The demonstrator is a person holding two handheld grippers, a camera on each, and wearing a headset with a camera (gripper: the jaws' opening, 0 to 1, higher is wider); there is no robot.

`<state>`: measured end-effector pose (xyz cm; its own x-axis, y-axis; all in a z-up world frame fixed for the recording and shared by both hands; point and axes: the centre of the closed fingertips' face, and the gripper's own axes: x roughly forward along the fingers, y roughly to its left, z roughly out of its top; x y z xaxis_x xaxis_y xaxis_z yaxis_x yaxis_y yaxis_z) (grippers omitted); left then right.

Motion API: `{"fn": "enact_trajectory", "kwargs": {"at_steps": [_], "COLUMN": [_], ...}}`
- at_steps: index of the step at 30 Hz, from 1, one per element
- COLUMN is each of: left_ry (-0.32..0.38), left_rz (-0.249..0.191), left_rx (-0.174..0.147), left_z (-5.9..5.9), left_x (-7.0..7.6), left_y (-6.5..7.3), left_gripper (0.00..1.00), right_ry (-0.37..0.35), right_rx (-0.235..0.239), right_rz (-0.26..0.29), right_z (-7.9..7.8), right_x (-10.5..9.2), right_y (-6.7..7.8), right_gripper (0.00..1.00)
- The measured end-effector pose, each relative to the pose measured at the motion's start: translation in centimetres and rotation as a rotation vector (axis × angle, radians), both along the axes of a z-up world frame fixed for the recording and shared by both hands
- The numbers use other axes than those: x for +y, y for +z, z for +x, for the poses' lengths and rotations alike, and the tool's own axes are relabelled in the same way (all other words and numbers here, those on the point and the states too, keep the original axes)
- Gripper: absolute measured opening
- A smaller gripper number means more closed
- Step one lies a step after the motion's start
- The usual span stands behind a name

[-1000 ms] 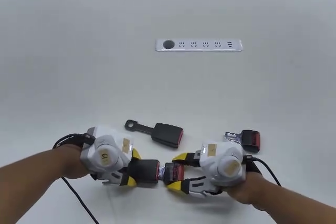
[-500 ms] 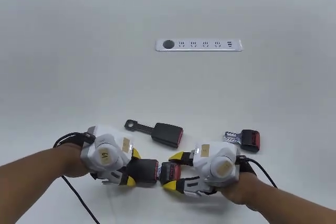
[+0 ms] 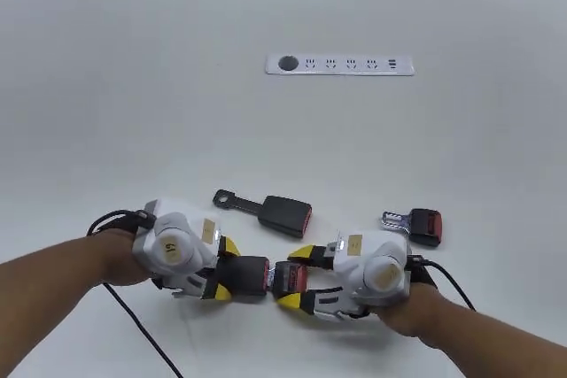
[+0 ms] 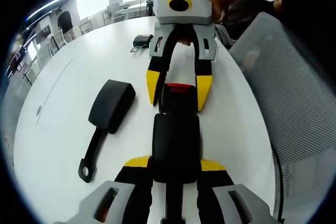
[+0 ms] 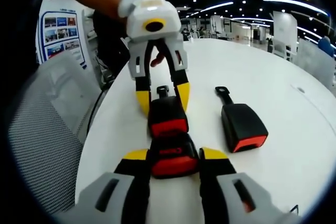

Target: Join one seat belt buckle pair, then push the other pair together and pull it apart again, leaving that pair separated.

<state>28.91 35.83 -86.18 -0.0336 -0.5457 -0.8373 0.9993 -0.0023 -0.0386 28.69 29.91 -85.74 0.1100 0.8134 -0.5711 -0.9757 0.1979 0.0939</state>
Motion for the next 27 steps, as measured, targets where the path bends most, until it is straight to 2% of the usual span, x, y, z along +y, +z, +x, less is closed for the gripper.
{"fn": "enact_trajectory", "kwargs": {"at_steps": [8,12,27], "left_ry": [0.015,0.021,0.019], "left_rz": [-0.091,-0.118,-0.145], "left_rx": [-0.002,-0.003,0.012], "left_z": [-0.02,-0.03,0.09], "left_x": [0.03,0.01,0.01], "left_y": [0.15,0.17,0.18], "left_gripper": [0.33,0.32,0.32], "right_ry": [0.014,0.035,0.022], "right_rx": [-0.032,-0.056,-0.033], "right_rz": [0.026,0.028,0.053], "right_z": [0.01,0.07,0.11], "right_x": [-0.28,-0.28,-0.35], "right_y": [0.09,0.14,0.18], "right_gripper": [0.36,0.36,0.35]}}
